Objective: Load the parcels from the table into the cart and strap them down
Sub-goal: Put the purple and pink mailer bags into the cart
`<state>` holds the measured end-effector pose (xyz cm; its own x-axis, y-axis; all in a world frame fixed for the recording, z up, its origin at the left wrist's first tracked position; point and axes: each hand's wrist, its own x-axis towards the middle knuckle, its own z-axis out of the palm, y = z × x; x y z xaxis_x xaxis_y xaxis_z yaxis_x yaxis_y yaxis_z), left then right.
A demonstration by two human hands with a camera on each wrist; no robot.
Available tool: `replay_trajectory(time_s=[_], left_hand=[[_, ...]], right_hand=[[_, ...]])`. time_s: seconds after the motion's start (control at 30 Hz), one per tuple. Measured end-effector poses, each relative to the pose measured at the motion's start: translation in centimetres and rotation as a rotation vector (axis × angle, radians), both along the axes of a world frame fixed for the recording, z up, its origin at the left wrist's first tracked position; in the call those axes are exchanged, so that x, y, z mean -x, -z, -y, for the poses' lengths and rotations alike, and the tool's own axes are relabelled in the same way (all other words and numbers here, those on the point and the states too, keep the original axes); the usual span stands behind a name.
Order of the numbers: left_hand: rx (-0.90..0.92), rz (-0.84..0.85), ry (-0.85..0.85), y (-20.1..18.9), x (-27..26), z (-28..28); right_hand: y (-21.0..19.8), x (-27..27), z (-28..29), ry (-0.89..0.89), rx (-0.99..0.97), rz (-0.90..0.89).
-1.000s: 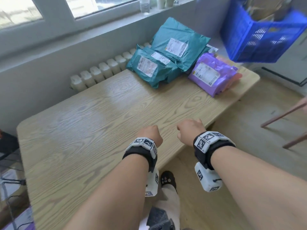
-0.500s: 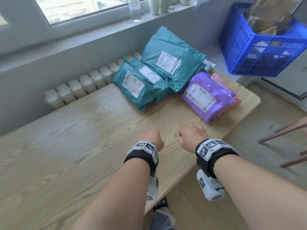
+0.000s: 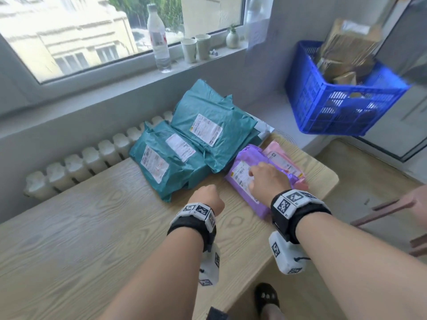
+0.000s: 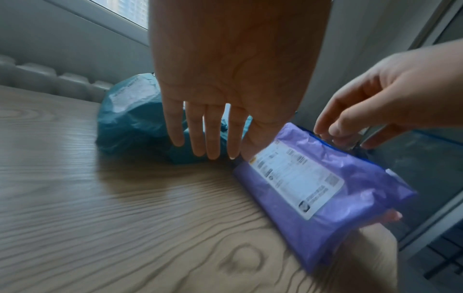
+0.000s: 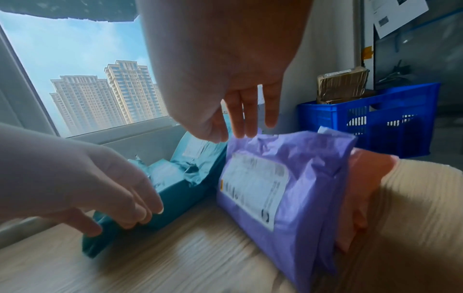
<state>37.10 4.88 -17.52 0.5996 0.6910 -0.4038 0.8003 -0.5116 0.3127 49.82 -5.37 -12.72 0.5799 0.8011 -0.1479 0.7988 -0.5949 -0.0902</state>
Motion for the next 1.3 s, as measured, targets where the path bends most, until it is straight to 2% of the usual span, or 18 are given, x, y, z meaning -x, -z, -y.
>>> replay_trajectory(time_s=[0.13, 0.27, 0.47, 0.63, 0.73, 0.87, 1.1, 1.3], left_hand=[[0.025, 0.015, -0.057, -1.0, -3.4, -0.2], [0.052, 0.054, -0.164, -1.8, -6.6, -0.8], [0.181, 0.118, -0.395, 0.2, -10.0, -1.1], [0.296, 0.112, -0.510, 3.0, -10.8, 0.1], [0.392, 0.099, -0.522, 4.1, -11.0, 0.6], [0.459, 0.146, -0.574, 5.3, -11.0, 0.9], [0.443, 0.135, -0.651, 5.3, -10.6, 1.0], [0.398, 0.146, -0.678, 4.0, -9.2, 0.5]], right_hand=[[-0.7, -4.3, -0.7, -0.024, -0.029, 0.021], [-1.1, -7.7, -1.7, -0.064, -0.018, -0.032], [0.7, -10.8, -3.1, -0.090, 0.023, -0.164], [2.3, -11.5, -3.9, -0.144, 0.006, -0.240], [3.0, -11.8, -4.5, -0.170, 0.004, -0.259], [4.2, -11.4, -4.5, -0.243, 0.137, -0.299], [4.6, -11.2, -4.5, -0.309, 0.229, -0.355], [3.2, -10.6, -4.8, -0.268, 0.250, -0.439]])
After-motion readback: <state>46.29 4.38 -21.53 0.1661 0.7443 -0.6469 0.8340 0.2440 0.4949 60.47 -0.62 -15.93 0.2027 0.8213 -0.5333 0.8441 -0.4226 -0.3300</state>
